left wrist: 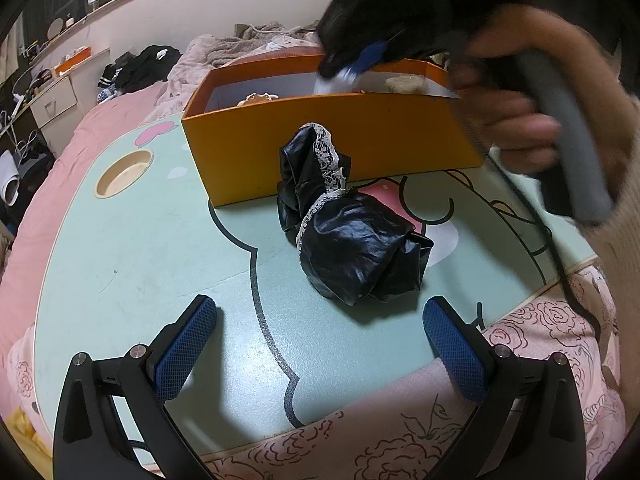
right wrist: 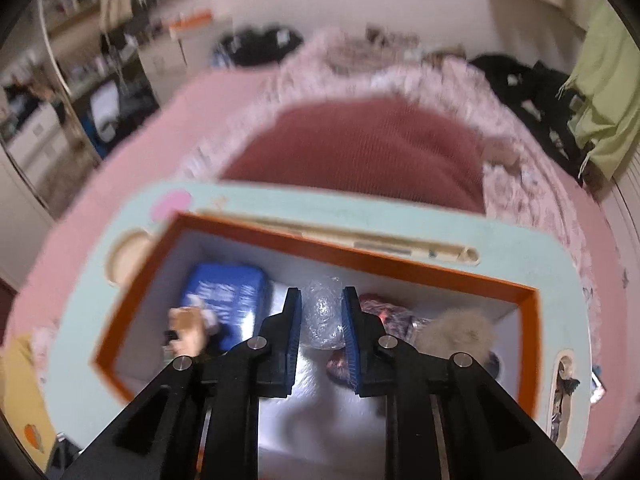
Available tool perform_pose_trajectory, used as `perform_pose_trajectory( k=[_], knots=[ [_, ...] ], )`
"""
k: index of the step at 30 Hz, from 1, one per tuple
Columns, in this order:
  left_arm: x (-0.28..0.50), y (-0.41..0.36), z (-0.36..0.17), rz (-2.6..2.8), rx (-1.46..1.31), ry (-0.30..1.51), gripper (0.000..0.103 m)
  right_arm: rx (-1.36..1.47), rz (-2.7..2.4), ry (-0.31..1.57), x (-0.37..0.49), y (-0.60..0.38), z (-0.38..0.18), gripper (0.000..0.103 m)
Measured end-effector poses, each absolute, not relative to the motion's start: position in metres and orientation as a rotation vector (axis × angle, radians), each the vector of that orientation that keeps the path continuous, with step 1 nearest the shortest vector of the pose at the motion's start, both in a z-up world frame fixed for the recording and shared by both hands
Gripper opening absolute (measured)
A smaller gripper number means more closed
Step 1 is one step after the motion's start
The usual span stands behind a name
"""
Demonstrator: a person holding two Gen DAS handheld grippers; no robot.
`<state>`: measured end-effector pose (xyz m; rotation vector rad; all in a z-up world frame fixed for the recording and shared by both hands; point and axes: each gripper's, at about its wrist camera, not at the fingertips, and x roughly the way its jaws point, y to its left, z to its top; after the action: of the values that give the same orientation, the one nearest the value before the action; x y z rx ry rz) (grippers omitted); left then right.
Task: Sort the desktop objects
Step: 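Grasp the clear plastic-wrapped item from the box with the right gripper, set it on the table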
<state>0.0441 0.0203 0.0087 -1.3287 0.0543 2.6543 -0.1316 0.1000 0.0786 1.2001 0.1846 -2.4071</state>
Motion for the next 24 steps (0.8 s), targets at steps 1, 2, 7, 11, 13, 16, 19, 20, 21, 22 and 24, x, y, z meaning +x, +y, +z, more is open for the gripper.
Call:
perform_pose_trajectory(
  k=[1,2,7,11,13,16,19,20,21,22,24],
  knots=[
    [0.044,0.020,0.009,2.654,-1.328,0.054,0.103,1.150,-2.409,0.137,-0.121,0.108,0.088,0.019],
    [0.044,0.020,0.009,2.655,-1.329,0.055,0.103,1.112,-2.408,0.100,-0.111,0.115,0.096,0.019],
    [0.044,0.020,0.009,2.655,-1.328,0.054,0.103,1.001,-2.317,-0.014,-0.043,0.157,0.111,0.020],
    [0.044,0.019,0.009,2.655,-1.328,0.056,0.103,1.068,-2.255,-0.094,-0.020,0.184,0.076,0.020],
    [0.044,0.019,0.008,2.654,-1.328,0.055,0.103,1.082,-2.244,-0.130,-0.020,0.188,0.059,0.020],
    [0.044,0.018,0.009,2.653,-1.327,0.054,0.103,1.103,-2.250,-0.189,-0.023,0.193,0.037,0.035],
    [0.044,0.018,0.009,2.654,-1.326,0.054,0.103,1.128,-2.266,-0.282,-0.024,0.210,0.027,0.067],
    [0.044,0.019,0.009,2.653,-1.327,0.054,0.103,1.115,-2.294,-0.278,-0.018,0.215,0.028,0.071],
    [0.044,0.019,0.008,2.654,-1.327,0.055,0.103,1.108,-2.323,-0.251,-0.012,0.219,0.031,0.075],
    [0.044,0.019,0.009,2.654,-1.327,0.055,0.103,1.106,-2.370,-0.186,-0.003,0.222,0.032,0.082],
    [0.044,0.019,0.008,2.653,-1.328,0.055,0.103,1.104,-2.434,-0.057,0.012,0.223,0.031,0.087]
  ],
)
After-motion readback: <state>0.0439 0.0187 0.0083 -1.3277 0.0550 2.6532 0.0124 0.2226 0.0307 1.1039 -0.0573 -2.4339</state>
